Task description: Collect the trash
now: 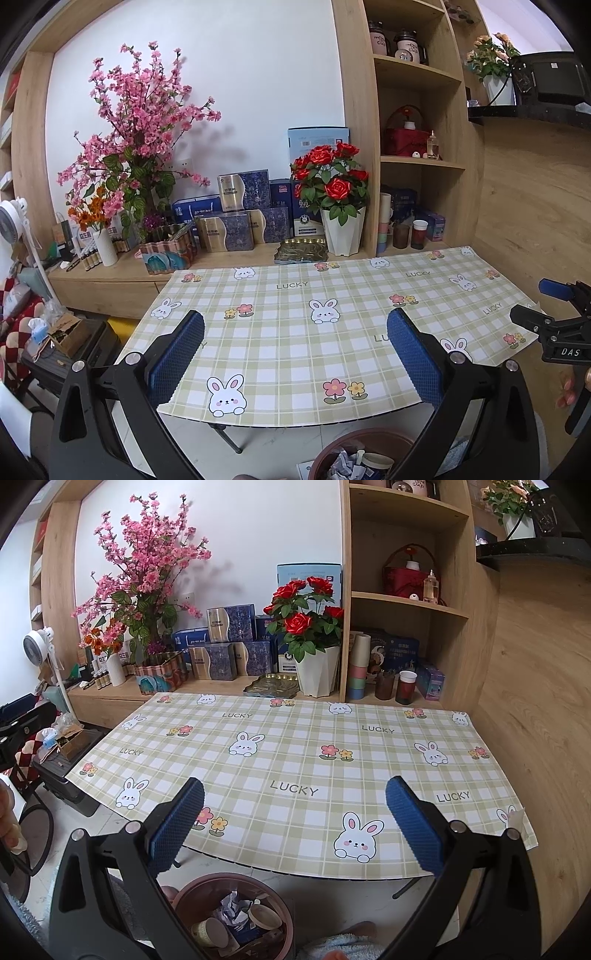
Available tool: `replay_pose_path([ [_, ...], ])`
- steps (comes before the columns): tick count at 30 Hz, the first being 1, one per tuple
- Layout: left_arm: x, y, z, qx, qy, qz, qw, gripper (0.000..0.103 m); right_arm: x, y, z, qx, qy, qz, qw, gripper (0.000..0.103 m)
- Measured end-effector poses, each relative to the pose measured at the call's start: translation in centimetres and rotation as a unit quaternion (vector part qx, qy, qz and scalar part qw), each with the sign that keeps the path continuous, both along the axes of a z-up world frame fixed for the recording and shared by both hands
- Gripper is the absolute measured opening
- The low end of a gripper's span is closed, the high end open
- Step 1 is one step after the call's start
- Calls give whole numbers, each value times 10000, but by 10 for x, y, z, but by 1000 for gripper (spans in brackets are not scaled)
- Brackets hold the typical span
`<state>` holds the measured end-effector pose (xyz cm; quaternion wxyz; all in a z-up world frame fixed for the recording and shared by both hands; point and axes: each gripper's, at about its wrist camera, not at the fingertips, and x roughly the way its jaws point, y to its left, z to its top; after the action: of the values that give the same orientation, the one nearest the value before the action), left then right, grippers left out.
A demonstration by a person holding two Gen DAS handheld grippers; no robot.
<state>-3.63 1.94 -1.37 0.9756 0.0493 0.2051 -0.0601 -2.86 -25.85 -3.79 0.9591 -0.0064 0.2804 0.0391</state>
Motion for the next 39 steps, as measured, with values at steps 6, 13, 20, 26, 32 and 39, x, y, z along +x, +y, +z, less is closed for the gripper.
replay_pose_path([
  [6,1,-1,-3,19,24,-48,10000,97,1,0,1,55,53,-38,10000,97],
  [13,-2,-7,-4,63,-5,-132,9999,97,-5,-2,5,7,-7,-85,10000,97],
  [20,-2,-6,-5,85,35,-126,9999,97,-4,-5,3,92,17,-130,9999,97],
  [26,-3,-4,-5,60,33,-87,9999,97,-5,-5,1,119,15,-120,9999,97],
  [32,-3,-7,-7,121,46,-80,9999,97,-5,-5,1,140,18,-123,9998,97],
  [39,0,-6,-8,283,49,65,9996,97,-6,-4,-1,188,29,-113,9998,97],
])
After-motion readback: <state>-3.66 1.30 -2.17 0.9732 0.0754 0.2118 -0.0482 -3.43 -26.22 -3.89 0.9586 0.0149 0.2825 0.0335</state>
